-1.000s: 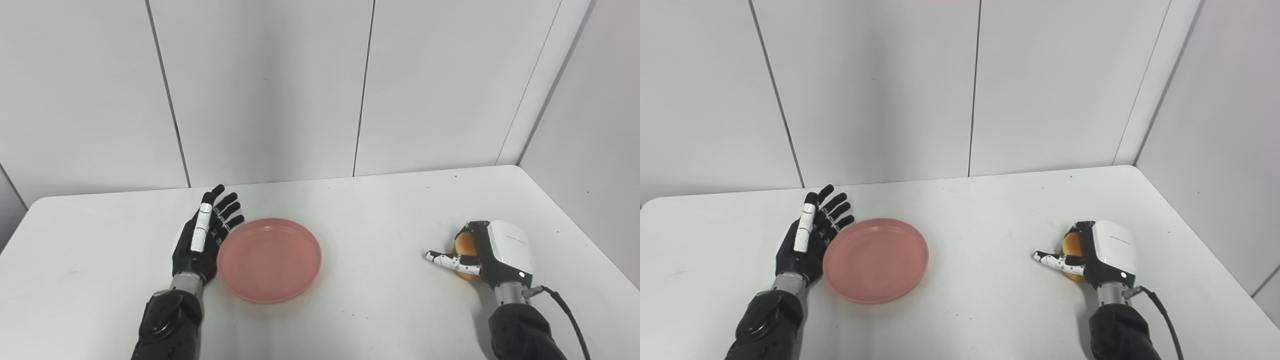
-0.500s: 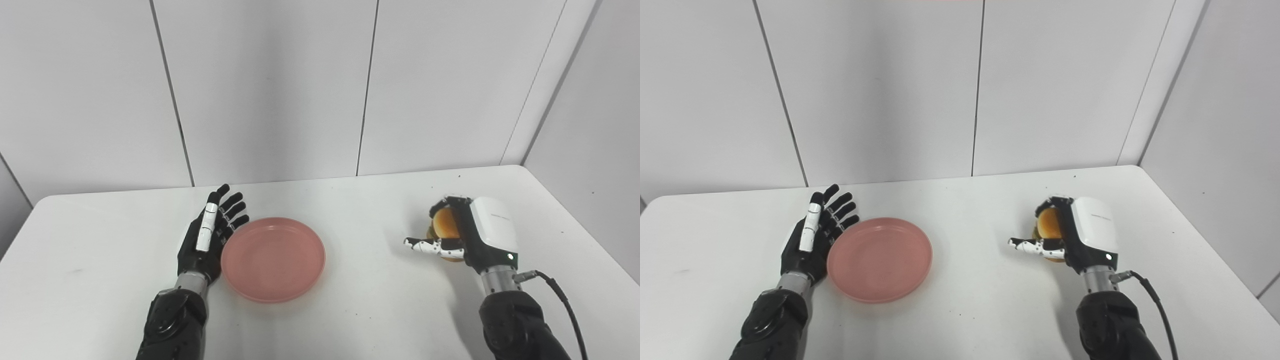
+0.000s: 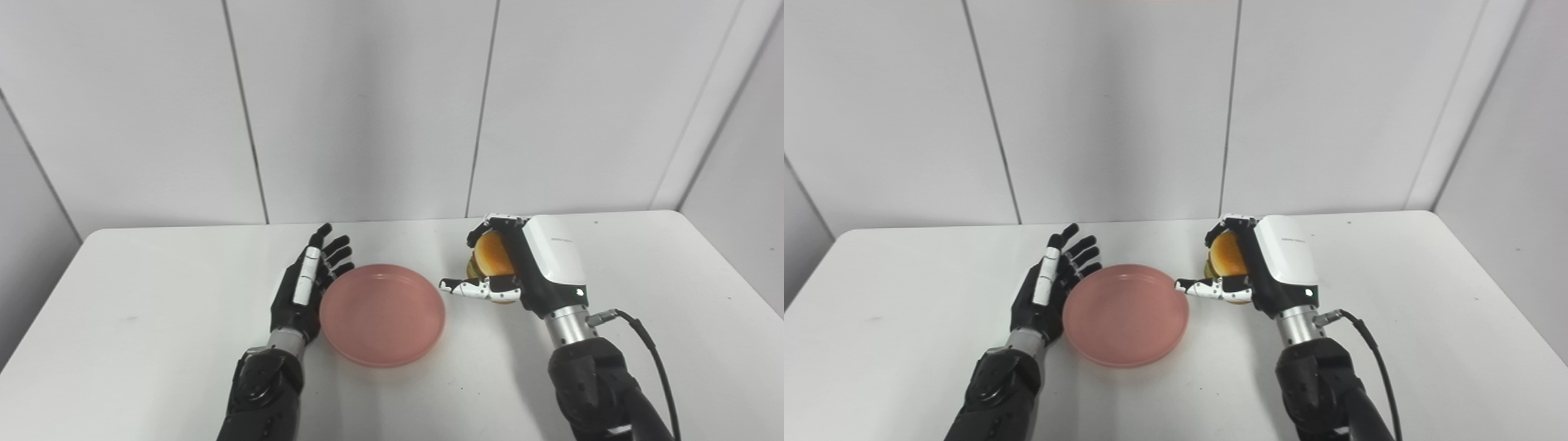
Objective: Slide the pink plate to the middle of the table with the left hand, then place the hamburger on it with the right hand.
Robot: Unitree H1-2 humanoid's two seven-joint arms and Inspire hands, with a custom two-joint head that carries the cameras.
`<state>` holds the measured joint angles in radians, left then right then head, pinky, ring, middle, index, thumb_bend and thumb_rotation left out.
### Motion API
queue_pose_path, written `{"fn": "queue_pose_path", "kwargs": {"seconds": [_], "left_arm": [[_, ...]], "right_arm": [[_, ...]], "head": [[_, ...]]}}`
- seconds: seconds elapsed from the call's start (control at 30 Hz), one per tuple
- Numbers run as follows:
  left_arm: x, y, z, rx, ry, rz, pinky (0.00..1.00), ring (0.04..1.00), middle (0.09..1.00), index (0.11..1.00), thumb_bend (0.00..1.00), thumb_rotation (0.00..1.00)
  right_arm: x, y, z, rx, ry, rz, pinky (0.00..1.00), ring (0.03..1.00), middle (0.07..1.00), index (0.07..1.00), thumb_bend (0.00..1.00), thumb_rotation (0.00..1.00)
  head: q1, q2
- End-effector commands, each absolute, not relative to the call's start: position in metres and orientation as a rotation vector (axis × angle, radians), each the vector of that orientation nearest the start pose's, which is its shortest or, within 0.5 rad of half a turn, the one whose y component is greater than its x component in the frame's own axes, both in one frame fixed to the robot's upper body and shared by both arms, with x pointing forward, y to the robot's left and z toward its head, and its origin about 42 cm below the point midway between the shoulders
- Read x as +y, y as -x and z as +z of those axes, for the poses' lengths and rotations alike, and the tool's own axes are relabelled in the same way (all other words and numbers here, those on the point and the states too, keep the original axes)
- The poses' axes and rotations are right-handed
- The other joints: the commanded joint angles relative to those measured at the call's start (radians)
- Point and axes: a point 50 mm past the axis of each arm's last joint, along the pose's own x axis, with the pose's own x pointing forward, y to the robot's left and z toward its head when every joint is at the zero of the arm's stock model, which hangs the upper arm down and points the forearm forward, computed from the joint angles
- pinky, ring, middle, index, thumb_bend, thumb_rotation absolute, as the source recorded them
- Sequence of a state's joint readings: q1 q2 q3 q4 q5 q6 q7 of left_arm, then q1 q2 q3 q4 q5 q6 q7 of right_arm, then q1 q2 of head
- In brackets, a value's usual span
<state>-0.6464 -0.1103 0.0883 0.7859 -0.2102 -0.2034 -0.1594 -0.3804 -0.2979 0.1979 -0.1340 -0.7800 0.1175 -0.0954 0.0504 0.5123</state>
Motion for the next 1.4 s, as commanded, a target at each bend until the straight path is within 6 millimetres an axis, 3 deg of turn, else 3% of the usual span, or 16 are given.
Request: {"fn": "queue_pose_path", "kwargs": {"seconds": [0.0, 0.23, 0.5, 0.7, 0.77, 0.87, 0.93, 1.1, 1.27, 1.33, 1.37], "left_arm": [[0.101, -0.449, 0.104, 0.073, 0.297, -0.238, 0.76, 0.824, 0.794, 0.865, 0.78, 0.75], [0.081, -0.451, 0.099, 0.080, 0.303, -0.248, 0.75, 0.822, 0.805, 0.864, 0.79, 0.74], [0.072, -0.447, 0.092, 0.083, 0.285, -0.271, 0.74, 0.809, 0.802, 0.878, 0.82, 0.75], [0.075, -0.446, 0.088, 0.097, 0.279, -0.265, 0.71, 0.795, 0.793, 0.894, 0.80, 0.75], [0.076, -0.447, 0.088, 0.101, 0.285, -0.265, 0.73, 0.795, 0.855, 0.909, 0.78, 0.73], [0.077, -0.447, 0.088, 0.099, 0.284, -0.274, 0.74, 0.801, 0.873, 0.922, 0.78, 0.73], [0.078, -0.447, 0.088, 0.096, 0.278, -0.276, 0.74, 0.800, 0.861, 0.925, 0.78, 0.74], [0.081, -0.448, 0.091, 0.086, 0.291, -0.273, 0.71, 0.794, 0.845, 0.909, 0.80, 0.75], [0.083, -0.448, 0.091, 0.089, 0.273, -0.275, 0.70, 0.797, 0.854, 0.885, 0.79, 0.75], [0.083, -0.447, 0.091, 0.096, 0.266, -0.275, 0.71, 0.796, 0.850, 0.894, 0.79, 0.76], [0.083, -0.447, 0.091, 0.099, 0.267, -0.276, 0.72, 0.795, 0.850, 0.902, 0.79, 0.76]], "right_arm": [[-0.206, -0.381, 0.272, -0.589, 1.054, -0.098, 0.20, 0.268, 0.365, 0.404, 0.66, 0.39], [-0.171, -0.393, 0.274, -0.595, 1.032, -0.005, 0.19, 0.257, 0.358, 0.387, 0.66, 0.31], [-0.141, -0.418, 0.250, -0.597, 1.041, 0.075, 0.22, 0.280, 0.367, 0.401, 0.69, 0.27], [-0.127, -0.435, 0.227, -0.566, 1.040, 0.132, 0.24, 0.294, 0.379, 0.420, 0.68, 0.30], [-0.123, -0.441, 0.219, -0.549, 1.045, 0.149, 0.24, 0.296, 0.383, 0.419, 0.68, 0.33], [-0.120, -0.449, 0.207, -0.519, 1.055, 0.182, 0.25, 0.303, 0.389, 0.427, 0.66, 0.33], [-0.120, -0.453, 0.201, -0.505, 1.060, 0.200, 0.24, 0.304, 0.390, 0.468, 0.54, 0.20], [-0.124, -0.455, 0.193, -0.492, 1.066, 0.227, 0.25, 0.310, 0.396, 0.478, 0.51, 0.16], [-0.127, -0.451, 0.190, -0.506, 1.083, 0.223, 0.28, 0.349, 0.443, 0.486, 0.51, 0.16], [-0.130, -0.448, 0.191, -0.522, 1.089, 0.222, 0.33, 0.415, 0.507, 0.493, 0.50, 0.17], [-0.131, -0.446, 0.191, -0.528, 1.092, 0.222, 0.42, 0.513, 0.588, 0.579, 0.56, 0.40]], "head": [[0.001, 0.000], [0.057, -0.010], [0.069, -0.013], [0.077, -0.013], [0.076, -0.016], [0.076, -0.016], [0.076, -0.016], [0.070, -0.002], [0.060, -0.008], [0.055, -0.003], [0.055, -0.003]]}}
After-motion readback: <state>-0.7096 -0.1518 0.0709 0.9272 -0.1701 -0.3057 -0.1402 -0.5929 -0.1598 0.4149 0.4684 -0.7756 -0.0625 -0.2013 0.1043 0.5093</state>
